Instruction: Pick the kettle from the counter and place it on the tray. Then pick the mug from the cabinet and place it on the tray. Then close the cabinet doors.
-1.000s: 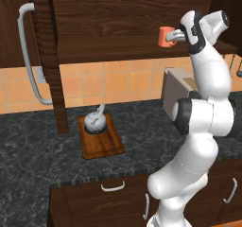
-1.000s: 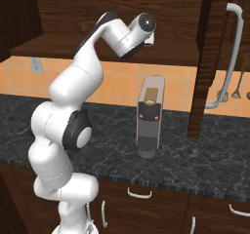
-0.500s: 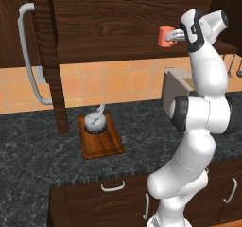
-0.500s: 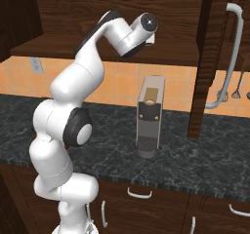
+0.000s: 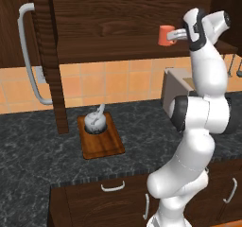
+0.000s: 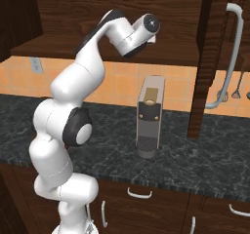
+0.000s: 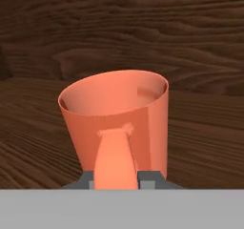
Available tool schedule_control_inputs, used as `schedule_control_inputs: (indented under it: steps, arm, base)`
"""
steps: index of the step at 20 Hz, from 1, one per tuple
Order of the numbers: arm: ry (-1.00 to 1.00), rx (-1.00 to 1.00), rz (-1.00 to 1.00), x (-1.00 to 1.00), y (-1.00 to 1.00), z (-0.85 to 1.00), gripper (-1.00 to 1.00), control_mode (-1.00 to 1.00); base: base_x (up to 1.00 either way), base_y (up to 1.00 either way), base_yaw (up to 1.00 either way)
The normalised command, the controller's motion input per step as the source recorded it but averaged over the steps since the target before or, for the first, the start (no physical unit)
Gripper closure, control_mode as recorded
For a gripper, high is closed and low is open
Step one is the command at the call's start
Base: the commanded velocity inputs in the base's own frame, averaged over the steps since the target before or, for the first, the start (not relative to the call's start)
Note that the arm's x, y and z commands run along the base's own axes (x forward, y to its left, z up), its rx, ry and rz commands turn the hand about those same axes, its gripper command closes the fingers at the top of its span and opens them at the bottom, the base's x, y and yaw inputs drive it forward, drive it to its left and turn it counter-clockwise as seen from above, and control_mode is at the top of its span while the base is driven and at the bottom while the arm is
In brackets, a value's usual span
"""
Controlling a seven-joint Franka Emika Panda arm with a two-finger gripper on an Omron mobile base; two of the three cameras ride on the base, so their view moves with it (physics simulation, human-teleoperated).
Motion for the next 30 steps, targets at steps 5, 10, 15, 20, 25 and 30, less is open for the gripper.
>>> schedule_control_inputs:
  steps: [5, 10, 15, 20, 25, 30]
  arm:
    - [-0.11, 0.0, 0.07, -0.41, 0.01, 0.01, 1.0, -1.0]
    - [-0.07, 0.0, 0.12, -0.89, 0.09, 0.04, 1.0, -1.0]
    - [-0.08, 0.0, 0.11, -1.0, 0.32, 0.0, 1.0, -1.0]
    - [-0.05, 0.0, 0.02, -1.0, 0.55, -0.09, 1.0, -1.0]
    - [-0.01, -0.01, 0.03, -0.92, 0.64, -0.22, 1.0, -1.0]
    - [0.0, -0.09, 0.08, -0.72, 0.66, -0.35, 1.0, -1.0]
  base:
    - [0.0, 0.0, 0.0]
    - [0.0, 0.0, 0.0]
    - [0.0, 0.0, 0.0]
    - [0.0, 0.0, 0.0]
    - [0.0, 0.0, 0.0]
    - [0.0, 0.0, 0.0]
